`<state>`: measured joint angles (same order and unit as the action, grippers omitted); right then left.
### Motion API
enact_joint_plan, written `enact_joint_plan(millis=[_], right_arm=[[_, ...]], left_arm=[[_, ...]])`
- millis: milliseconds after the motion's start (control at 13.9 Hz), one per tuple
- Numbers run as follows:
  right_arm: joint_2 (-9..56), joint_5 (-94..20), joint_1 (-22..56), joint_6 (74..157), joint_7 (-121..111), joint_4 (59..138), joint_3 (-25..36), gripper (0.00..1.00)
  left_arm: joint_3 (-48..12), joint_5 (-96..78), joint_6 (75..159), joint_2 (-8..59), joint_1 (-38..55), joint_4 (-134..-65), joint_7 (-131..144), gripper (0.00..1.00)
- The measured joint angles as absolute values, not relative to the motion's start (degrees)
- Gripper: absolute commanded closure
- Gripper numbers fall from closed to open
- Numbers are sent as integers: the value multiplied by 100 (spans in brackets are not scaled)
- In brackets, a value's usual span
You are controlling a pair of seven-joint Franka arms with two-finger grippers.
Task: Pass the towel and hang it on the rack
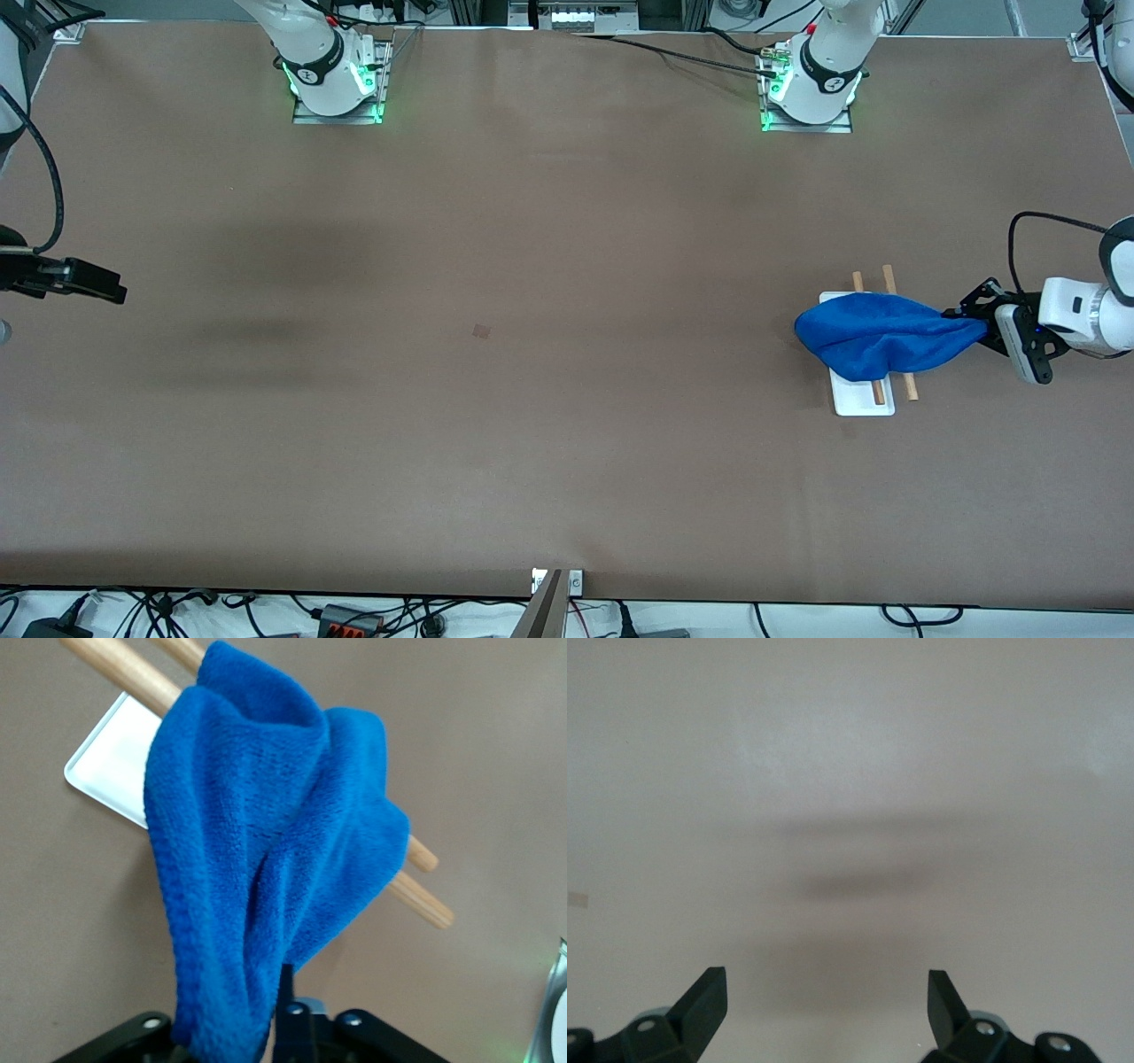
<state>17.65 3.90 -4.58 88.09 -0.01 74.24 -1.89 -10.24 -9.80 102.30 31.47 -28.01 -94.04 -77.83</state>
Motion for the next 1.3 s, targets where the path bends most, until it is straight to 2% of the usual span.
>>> enact_joint_plan(millis=[721,1153,1297], right_arm=[[1429,388,-380,8808,-1,7751,-196,0],[448,387,-381,9802,-1,9400,-194,0],[271,387,-381,9848,-1,9628,-193,0]], left_arm=[[-1051,-995,10284,3227,-2866,-9295,-8160,0],[-1092,-995,10266,3221,-2865,-8835,-8205,0],[-1134,-995,9995,3213,-2829,-8462,-8030,0]])
